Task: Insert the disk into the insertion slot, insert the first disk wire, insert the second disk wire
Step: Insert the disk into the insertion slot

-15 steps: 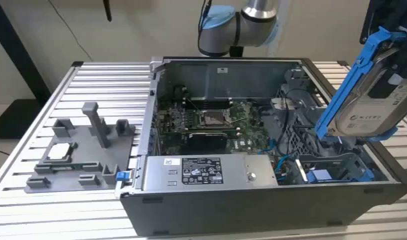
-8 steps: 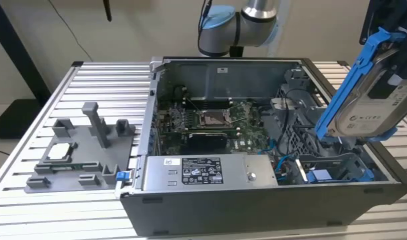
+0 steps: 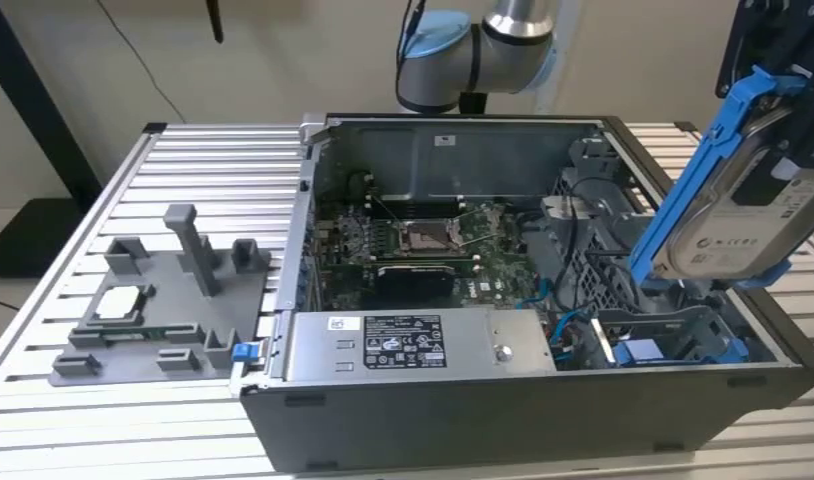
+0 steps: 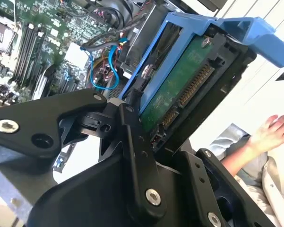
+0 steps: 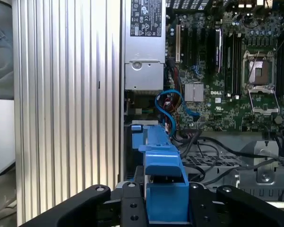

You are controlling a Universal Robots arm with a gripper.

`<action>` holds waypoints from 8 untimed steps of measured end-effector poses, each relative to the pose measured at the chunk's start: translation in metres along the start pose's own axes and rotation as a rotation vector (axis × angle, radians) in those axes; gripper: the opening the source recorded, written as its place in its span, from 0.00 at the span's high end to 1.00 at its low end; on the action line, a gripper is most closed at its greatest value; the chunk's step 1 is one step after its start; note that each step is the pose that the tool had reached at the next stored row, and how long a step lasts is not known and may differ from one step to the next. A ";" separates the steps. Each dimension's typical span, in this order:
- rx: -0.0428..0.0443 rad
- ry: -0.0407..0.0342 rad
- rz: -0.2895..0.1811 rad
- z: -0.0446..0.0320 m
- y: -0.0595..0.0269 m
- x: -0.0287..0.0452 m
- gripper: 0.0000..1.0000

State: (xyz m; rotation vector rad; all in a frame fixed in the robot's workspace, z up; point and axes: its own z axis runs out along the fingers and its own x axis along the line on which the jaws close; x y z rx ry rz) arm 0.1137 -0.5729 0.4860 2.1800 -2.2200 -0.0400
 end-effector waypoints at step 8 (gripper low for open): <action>0.0000 0.0000 0.000 0.0068 -0.0003 0.0002 1.00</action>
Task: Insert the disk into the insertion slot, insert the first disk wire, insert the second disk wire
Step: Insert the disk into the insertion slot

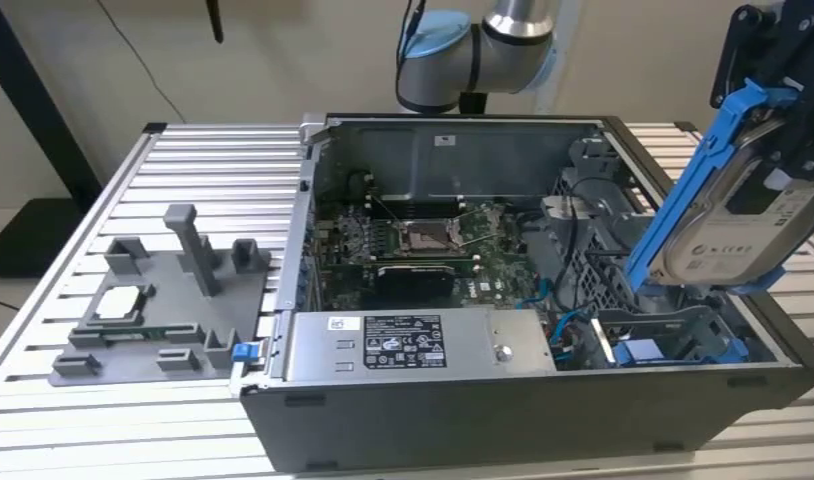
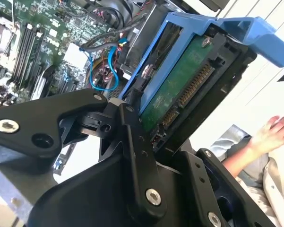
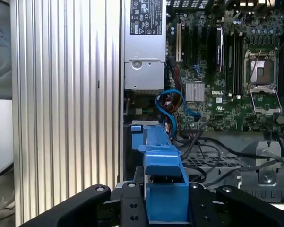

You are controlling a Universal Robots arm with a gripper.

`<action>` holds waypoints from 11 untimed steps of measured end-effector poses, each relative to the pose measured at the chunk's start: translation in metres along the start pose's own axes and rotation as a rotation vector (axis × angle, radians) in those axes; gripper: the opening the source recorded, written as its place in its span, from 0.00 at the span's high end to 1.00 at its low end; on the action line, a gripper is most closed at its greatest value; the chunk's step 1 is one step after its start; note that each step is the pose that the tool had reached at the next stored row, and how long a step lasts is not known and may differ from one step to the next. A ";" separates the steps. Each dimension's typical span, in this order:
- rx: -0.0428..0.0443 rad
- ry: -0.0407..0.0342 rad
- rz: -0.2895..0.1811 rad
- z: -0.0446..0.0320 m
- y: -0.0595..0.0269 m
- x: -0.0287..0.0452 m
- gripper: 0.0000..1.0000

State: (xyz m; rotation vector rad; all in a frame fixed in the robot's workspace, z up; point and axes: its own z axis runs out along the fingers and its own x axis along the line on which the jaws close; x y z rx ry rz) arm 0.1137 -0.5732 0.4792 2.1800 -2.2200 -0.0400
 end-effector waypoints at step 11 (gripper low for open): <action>0.0000 0.0001 0.000 0.0093 -0.0004 0.0015 1.00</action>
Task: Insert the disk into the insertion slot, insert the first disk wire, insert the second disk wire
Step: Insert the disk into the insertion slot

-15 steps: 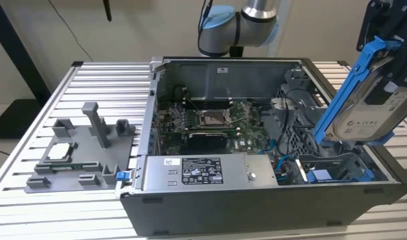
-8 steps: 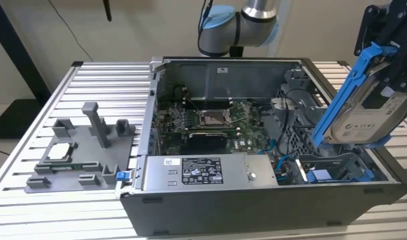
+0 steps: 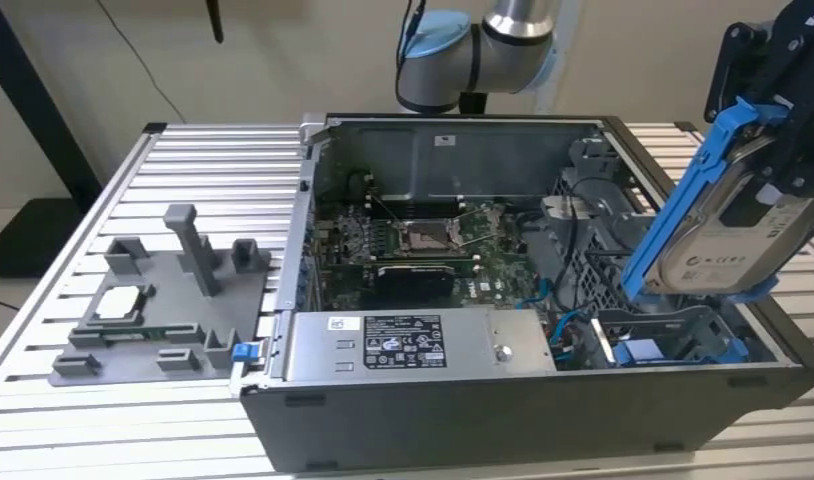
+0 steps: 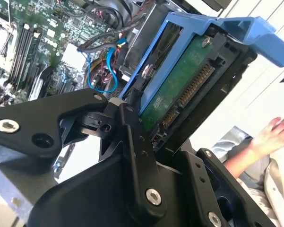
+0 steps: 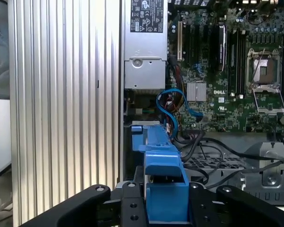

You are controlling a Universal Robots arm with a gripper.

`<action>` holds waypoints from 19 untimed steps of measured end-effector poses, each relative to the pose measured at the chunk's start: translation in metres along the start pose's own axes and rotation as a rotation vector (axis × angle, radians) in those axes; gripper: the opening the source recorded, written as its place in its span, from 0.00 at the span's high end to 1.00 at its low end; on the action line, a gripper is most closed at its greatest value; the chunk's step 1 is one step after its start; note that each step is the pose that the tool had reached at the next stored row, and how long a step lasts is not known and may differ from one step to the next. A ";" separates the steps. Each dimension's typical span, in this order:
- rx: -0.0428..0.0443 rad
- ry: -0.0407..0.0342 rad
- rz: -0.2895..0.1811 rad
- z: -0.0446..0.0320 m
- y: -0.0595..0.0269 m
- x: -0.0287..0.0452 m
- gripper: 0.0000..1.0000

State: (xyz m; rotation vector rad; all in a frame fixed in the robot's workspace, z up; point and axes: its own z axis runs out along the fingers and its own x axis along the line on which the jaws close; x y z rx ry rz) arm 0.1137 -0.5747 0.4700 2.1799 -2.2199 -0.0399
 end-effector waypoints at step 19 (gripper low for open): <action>0.0002 -0.0005 0.000 0.0103 -0.0004 0.0014 1.00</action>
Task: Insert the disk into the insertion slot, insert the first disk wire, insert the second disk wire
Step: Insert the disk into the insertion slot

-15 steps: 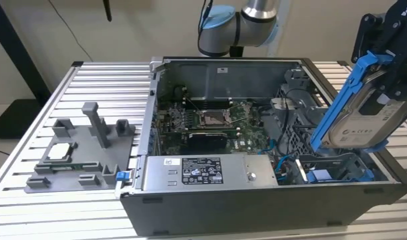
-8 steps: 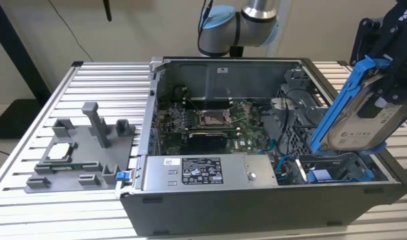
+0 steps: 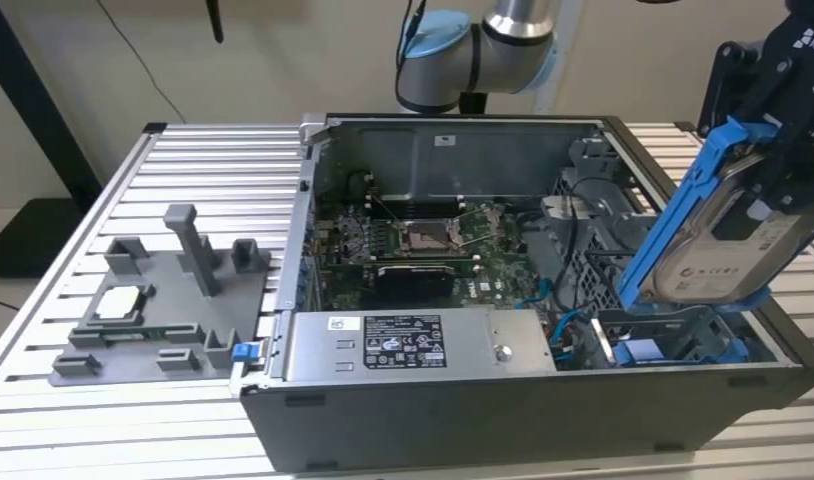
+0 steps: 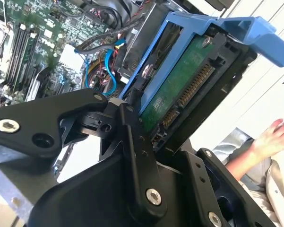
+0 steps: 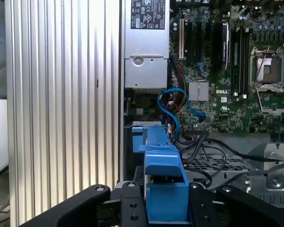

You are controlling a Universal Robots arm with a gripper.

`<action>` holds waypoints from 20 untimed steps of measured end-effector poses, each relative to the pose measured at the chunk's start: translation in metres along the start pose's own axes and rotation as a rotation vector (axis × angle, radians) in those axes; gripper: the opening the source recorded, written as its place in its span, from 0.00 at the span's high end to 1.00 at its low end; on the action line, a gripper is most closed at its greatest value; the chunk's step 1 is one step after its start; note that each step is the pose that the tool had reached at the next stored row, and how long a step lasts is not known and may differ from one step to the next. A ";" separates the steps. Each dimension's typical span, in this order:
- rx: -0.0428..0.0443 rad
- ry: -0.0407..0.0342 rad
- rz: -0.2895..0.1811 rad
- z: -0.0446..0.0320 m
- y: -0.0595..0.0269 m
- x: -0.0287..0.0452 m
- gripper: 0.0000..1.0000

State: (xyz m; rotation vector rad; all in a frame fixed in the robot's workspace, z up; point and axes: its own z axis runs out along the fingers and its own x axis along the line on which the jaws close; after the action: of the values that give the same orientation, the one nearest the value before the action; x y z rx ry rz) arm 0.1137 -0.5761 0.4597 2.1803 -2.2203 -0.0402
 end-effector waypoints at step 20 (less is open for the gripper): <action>0.0000 -0.0002 0.001 0.0085 -0.0003 0.0002 1.00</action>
State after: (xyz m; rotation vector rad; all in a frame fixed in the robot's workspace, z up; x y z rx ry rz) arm 0.1137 -0.5763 0.4511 2.1792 -2.2215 -0.0403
